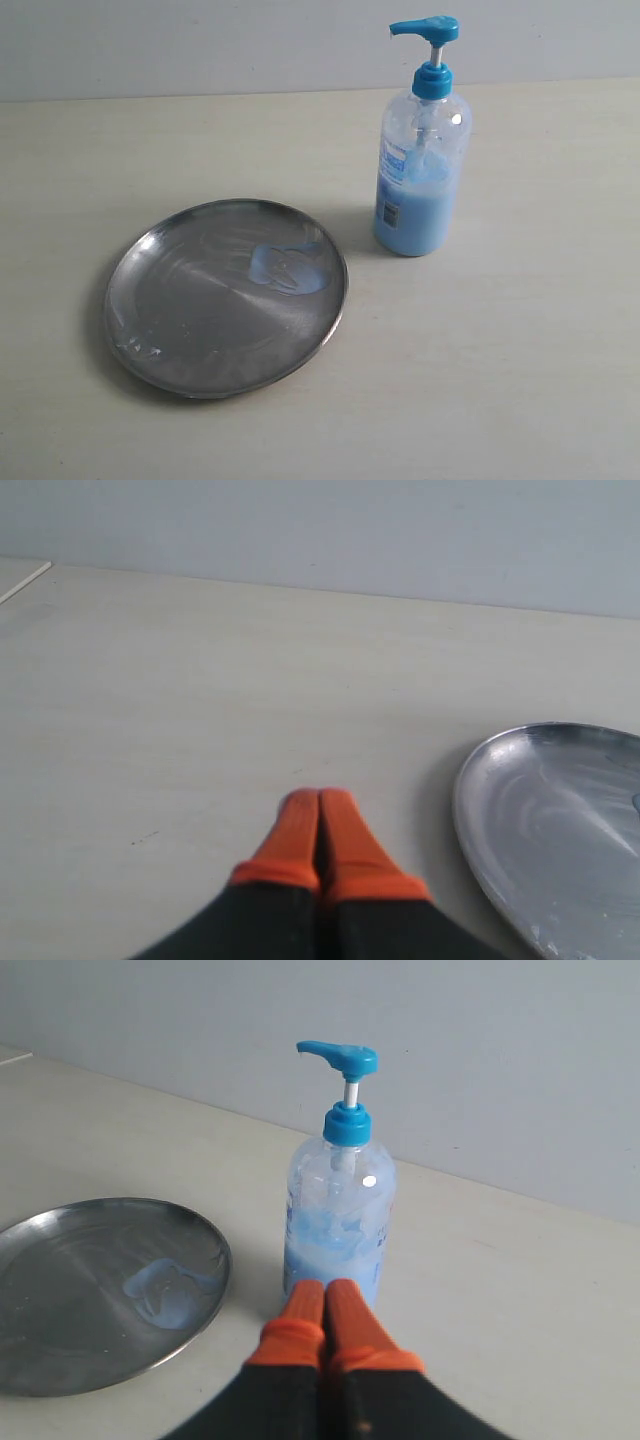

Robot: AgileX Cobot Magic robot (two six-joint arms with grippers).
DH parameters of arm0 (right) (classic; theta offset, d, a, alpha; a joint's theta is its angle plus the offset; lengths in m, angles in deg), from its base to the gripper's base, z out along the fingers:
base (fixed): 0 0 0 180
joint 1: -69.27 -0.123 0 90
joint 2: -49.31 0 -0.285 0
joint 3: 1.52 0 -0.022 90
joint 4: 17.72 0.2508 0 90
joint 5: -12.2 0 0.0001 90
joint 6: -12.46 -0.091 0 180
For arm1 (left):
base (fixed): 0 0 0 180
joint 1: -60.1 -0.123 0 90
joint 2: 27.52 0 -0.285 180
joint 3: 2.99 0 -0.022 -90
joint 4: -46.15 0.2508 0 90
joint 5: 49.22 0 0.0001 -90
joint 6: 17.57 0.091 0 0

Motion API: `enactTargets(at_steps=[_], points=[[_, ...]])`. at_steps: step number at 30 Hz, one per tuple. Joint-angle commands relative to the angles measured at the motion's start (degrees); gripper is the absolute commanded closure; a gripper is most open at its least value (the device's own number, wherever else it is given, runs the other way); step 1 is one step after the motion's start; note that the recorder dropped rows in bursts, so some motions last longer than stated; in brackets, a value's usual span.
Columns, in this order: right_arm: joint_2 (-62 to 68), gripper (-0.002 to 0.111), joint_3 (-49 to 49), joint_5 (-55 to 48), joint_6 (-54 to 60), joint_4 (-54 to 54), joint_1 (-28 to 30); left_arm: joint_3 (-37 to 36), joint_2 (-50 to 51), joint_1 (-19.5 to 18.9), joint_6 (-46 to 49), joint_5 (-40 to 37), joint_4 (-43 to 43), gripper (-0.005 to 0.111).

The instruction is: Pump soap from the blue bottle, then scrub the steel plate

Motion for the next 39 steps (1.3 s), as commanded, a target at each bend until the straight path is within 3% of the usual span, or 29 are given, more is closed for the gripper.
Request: enactTargets(at_steps=[1,20,28,39], points=[[0.2,0.108,0.3,0.9,0.0,-0.4,0.2,0.0,-0.4,-0.1,0.2,0.2,0.0,0.107],[0.2,0.108,0.3,0.9,0.0,-0.4,0.2,0.0,-0.4,-0.1,0.2,0.2,0.0,0.107],[-1.0,0.108,5.4,5.4,0.0,0.7,0.4,0.0,-0.4,-0.1,0.2,0.2,0.0,0.107],[-7.4,0.108,13.3,6.8,0.0,1.5,10.2,0.0,-0.4,-0.1,0.2,0.2,0.0,0.107]])
